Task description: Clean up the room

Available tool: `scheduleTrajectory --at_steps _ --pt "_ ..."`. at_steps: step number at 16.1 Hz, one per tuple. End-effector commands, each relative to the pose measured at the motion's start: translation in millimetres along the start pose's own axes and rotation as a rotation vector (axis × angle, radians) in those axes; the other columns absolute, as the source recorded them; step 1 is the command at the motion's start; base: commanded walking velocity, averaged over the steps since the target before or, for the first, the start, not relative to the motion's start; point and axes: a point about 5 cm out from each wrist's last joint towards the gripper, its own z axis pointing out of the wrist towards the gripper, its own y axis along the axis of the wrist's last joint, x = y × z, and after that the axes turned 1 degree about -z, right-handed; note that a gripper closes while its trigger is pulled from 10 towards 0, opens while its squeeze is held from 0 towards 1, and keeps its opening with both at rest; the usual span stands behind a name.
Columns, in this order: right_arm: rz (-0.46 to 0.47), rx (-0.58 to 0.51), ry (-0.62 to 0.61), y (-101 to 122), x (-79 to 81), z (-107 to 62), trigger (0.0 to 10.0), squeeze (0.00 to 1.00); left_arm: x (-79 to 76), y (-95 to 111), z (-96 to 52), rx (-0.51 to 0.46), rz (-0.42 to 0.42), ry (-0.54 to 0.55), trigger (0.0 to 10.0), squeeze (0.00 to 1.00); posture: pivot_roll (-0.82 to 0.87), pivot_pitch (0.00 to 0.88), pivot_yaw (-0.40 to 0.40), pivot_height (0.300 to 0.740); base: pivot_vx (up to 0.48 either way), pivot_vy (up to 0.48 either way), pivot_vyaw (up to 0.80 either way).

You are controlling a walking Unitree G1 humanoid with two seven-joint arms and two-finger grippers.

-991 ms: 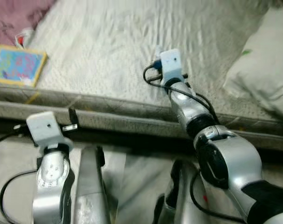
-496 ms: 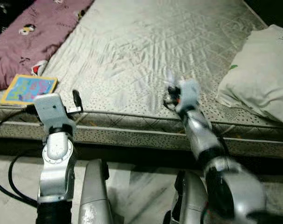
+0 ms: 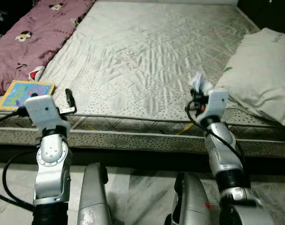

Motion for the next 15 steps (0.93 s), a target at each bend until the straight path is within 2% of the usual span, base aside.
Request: scheduleTrajectory --at_steps 1,2,3,5,6,7,8,9,10,12,14,15 --pt "0.004 -0.028 0.031 9.7 9.3 3.7 10.0 0.00 0.6 -4.4 -1.2 0.012 0.002 -0.006 10.0 0.00 -0.06 0.000 0.015 0.527 0.000 0.000 0.00" --pt "0.004 -0.034 0.035 11.5 12.4 3.8 10.0 0.00 0.8 -5.6 -2.3 0.014 0.004 -0.007 10.0 0.00 -0.06 0.000 0.017 0.527 0.000 0.000 0.00" --pt "0.030 -0.088 0.121 28.5 37.2 7.5 10.0 0.00 3.2 -5.9 -4.2 0.022 0.025 -0.006 10.0 0.00 -0.05 0.000 0.038 0.527 0.000 0.000 0.00" --pt "0.027 -0.129 0.231 39.0 56.5 0.4 10.0 0.00 -1.3 -7.1 -14.2 0.036 0.047 -0.054 10.0 0.00 -0.05 0.000 0.031 0.527 0.000 0.000 0.00" --pt "0.009 -0.117 0.251 34.5 55.8 -5.6 10.0 0.00 -3.8 -7.3 -18.8 0.037 0.051 -0.071 10.0 0.00 -0.04 0.000 0.027 0.527 0.000 0.000 0.00" --pt "-0.030 -0.062 0.265 22.7 43.4 -24.5 10.0 0.00 -4.4 -7.3 -28.9 0.037 0.044 -0.066 10.0 0.00 -0.04 0.000 0.006 0.527 0.000 0.000 0.00" --pt "-0.043 -0.049 0.265 20.3 39.1 -28.7 10.0 0.00 -3.7 -7.2 -30.0 0.038 0.039 -0.058 10.0 0.00 -0.04 0.000 0.006 0.527 0.000 0.000 0.00" --pt "-0.056 0.004 0.253 13.1 25.2 -38.8 10.0 0.00 -2.5 -7.7 -31.9 0.044 0.031 -0.044 10.0 0.00 -0.03 0.000 -0.009 0.527 0.000 0.000 0.00" --pt "-0.108 0.063 0.256 5.4 10.0 -50.6 10.0 0.00 -2.7 -9.0 -32.2 0.054 0.017 -0.036 10.0 0.00 -0.04 0.000 -0.010 0.527 0.000 0.000 0.00" --pt "-0.112 0.088 0.244 4.9 3.8 -54.4 10.0 0.00 -6.9 -6.1 -33.4 0.050 0.017 -0.060 10.0 0.00 -0.05 0.000 0.000 0.527 0.000 0.000 0.00" --pt "-0.062 0.078 0.194 13.2 7.1 -49.9 10.0 0.00 -9.8 -4.1 -35.8 0.057 0.016 -0.092 10.0 0.00 -0.05 0.000 0.024 0.527 0.000 0.000 0.00" --pt "-0.013 0.068 0.161 18.9 13.6 -47.7 10.0 0.00 -11.8 -2.8 -36.0 0.055 0.013 -0.108 10.0 0.00 -0.06 0.000 0.031 0.527 0.000 0.000 0.00"
